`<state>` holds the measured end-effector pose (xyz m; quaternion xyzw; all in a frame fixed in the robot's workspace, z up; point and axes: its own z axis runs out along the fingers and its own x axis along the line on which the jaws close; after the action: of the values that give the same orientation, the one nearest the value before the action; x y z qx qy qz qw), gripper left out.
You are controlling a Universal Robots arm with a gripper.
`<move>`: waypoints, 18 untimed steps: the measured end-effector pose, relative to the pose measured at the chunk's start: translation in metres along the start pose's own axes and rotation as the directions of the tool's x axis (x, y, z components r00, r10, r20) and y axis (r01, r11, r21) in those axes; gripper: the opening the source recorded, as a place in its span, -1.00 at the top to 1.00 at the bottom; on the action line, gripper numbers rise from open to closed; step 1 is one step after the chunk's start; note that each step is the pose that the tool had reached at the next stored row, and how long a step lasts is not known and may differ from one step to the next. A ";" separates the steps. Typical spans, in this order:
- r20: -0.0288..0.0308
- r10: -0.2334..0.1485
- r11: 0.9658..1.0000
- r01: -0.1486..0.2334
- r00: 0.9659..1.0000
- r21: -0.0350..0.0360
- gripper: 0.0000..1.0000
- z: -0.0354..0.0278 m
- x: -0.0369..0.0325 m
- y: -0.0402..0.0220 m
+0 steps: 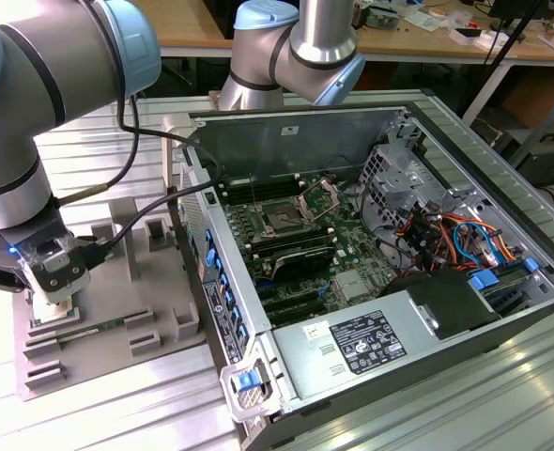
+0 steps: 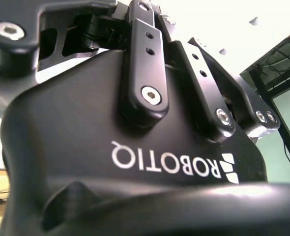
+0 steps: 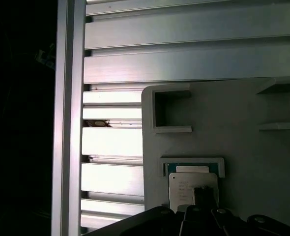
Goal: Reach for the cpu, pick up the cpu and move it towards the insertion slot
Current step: 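Reach for the cpu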
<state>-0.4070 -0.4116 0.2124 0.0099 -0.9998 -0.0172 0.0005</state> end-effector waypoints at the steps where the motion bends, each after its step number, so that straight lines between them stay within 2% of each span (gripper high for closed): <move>1: 0.000 0.000 1.000 0.000 1.000 0.000 0.79 0.0004 0.0000 0.0000; 18: 0.000 0.000 1.000 0.000 1.000 0.000 0.79 0.0061 0.0001 -0.0002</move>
<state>-0.4071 -0.4116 0.2064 0.0099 -0.9998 -0.0173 0.0004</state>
